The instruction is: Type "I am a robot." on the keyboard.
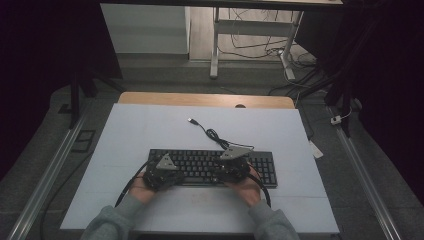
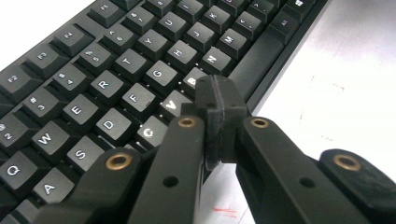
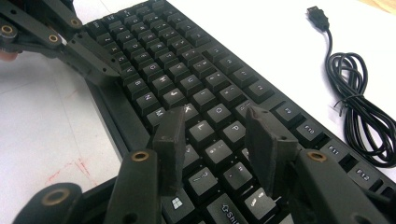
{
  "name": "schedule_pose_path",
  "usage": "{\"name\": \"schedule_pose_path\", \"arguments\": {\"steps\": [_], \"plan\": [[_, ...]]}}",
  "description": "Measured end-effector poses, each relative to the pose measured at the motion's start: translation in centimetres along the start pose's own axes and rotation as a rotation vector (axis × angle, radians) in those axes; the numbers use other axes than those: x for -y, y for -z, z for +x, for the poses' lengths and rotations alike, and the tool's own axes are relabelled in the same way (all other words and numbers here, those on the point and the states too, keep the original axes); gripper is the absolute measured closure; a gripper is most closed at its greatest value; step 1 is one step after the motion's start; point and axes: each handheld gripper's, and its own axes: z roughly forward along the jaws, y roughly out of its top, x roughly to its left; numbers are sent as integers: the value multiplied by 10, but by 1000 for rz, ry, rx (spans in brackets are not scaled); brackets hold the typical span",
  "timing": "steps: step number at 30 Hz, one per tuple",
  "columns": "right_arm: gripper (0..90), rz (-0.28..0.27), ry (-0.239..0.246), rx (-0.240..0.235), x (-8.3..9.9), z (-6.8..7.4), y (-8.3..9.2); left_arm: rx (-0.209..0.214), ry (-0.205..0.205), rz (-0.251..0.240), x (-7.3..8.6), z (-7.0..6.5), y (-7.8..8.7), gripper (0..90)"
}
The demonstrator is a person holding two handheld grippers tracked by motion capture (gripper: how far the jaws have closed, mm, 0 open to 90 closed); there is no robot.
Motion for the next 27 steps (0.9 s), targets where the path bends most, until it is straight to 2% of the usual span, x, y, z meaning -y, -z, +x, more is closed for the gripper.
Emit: {"name": "schedule_pose_path", "arguments": {"steps": [17, 25, 27], "plan": [[577, -2, 6, 4, 0, 0, 0, 5, 10, -3, 0, 0, -2, 889], [576, 5, 6, 5, 0, 0, 0, -11, -4, -3, 1, -1, -2, 889], [576, -3, 6, 2, 0, 0, 0, -18, 1, -18, 0, -1, 1, 889]]}}
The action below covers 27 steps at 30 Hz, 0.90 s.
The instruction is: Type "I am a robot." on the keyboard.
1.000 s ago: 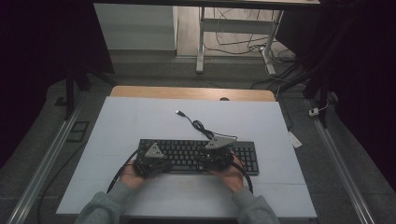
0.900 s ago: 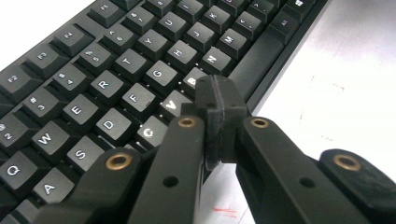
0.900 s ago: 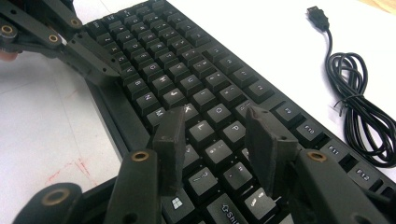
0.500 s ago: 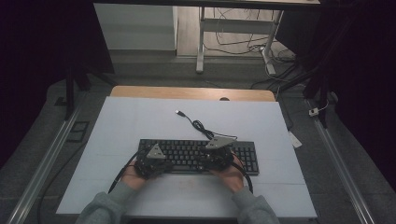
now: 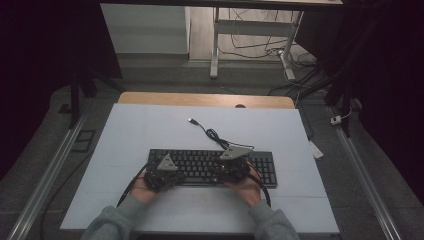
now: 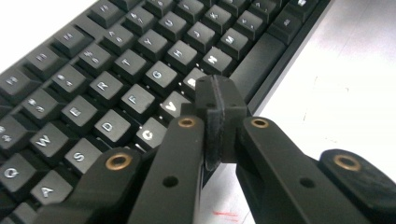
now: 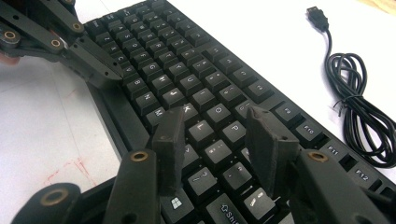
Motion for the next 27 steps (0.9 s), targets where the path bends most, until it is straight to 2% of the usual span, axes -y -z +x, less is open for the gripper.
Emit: {"name": "schedule_pose_path", "arguments": {"steps": [4, 8, 12, 18, 27], "plan": [[576, -3, -5, 2, 0, 0, 1, -4, 23, -54, -1, 4, 10, 864], [575, -3, -6, -2, 0, 0, 0, -7, 60, -105, -1, 10, 20, 729], [574, -3, -7, -2, 0, 0, 0, -35, 94, -136, 0, 16, 28, 554], [572, -4, -9, -5, 0, 0, 0, -62, 145, -147, 1, 25, 36, 410], [566, 2, -7, -7, 0, 0, 0, -85, 186, -147, 4, 34, 42, 335]]}}
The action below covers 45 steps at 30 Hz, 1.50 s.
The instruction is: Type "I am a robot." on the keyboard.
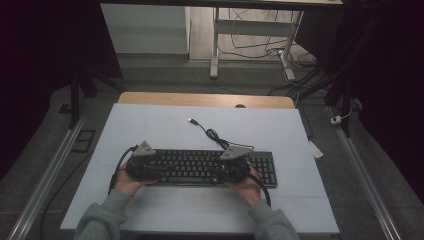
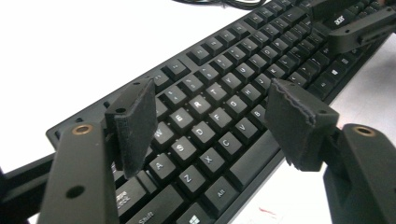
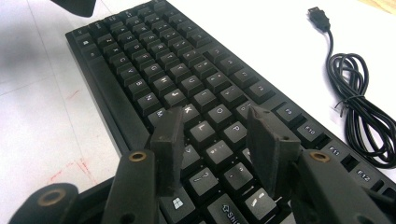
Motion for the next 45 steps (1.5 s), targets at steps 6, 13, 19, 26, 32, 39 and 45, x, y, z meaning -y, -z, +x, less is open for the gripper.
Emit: {"name": "schedule_pose_path", "arguments": {"steps": [6, 13, 19, 26, 32, 39, 45], "plan": [[566, -9, -3, -1, 0, 0, 0, -9, 11, 0, 0, 3, 2, 319], [566, -9, -3, 1, 0, 0, 0, -14, 11, 4, 0, 4, 3, 322], [566, -6, -1, 1, 0, 0, 0, -23, 10, 11, 1, 5, 2, 326], [566, -5, -1, 2, 0, 0, 0, -34, 10, 24, 2, 8, 1, 414], [566, 1, 2, 3, 0, 0, 0, -45, 3, 53, 5, 11, -1, 535], [566, -2, 2, 3, 0, 0, 0, -57, -8, 89, 8, 13, -3, 717], [565, 3, 7, 5, 0, 0, 0, -58, -21, 116, 10, 15, -6, 872]]}}
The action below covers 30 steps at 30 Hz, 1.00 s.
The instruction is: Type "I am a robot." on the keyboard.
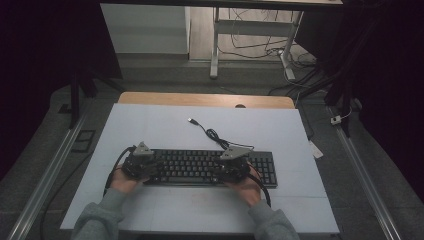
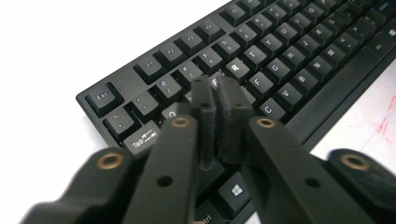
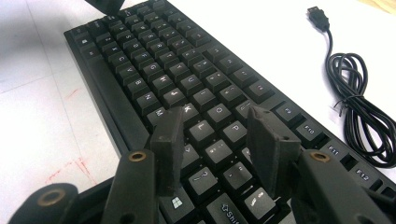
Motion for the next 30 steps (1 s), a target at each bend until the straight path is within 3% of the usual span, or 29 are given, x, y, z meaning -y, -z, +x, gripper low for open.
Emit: {"name": "schedule_pose_path", "arguments": {"steps": [9, 30], "plan": [[565, 1, -1, 1, 0, 0, 0, -16, 6, 37, 3, 2, -7, 889], [562, 3, -1, 1, 0, 0, 0, -24, -2, 56, 4, 0, -14, 887]]}}
